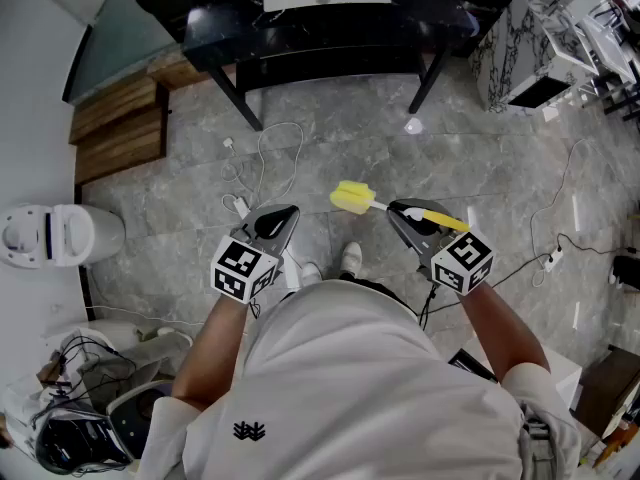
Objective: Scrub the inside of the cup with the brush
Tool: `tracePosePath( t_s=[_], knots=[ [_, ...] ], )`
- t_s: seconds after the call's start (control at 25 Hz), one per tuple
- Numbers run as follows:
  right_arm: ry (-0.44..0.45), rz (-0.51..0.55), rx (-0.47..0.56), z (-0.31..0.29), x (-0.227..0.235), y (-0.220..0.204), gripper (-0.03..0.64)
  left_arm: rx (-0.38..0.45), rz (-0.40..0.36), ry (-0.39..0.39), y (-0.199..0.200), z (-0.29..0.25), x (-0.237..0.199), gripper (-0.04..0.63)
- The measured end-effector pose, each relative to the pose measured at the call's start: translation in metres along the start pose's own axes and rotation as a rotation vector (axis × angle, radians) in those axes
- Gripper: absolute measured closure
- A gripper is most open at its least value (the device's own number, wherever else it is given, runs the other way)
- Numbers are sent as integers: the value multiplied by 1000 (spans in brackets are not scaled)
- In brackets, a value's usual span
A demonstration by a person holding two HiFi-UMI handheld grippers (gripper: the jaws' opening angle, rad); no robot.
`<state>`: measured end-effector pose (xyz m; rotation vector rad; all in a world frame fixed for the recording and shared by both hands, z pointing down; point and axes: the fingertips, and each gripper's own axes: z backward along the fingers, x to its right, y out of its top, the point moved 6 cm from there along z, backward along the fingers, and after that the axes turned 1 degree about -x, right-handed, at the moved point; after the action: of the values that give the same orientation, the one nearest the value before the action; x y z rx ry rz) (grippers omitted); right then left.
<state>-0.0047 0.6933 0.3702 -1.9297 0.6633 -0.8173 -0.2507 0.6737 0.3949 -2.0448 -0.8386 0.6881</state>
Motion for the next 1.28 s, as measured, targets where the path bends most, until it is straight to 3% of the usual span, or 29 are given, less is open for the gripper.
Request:
tracePosePath(
  t_s=[0.36, 0.52, 0.68, 1.0, 1.28],
  knots=[
    [3, -7, 21, 18, 55, 6, 574, -3, -32, 11, 34, -51, 0, 562],
    [16, -38, 31, 17, 75, 3, 574, 17, -13, 35, 46, -71, -6, 437],
    [3, -68, 42, 13, 96, 8, 574, 26, 13, 49, 62, -84, -22, 359],
    [-51, -71, 53, -30, 141, 34, 572, 92, 40, 56, 92, -116, -108, 241],
    [-183, -67, 32, -79, 195, 87, 572, 133, 9, -3, 153, -173, -204, 201]
  ],
)
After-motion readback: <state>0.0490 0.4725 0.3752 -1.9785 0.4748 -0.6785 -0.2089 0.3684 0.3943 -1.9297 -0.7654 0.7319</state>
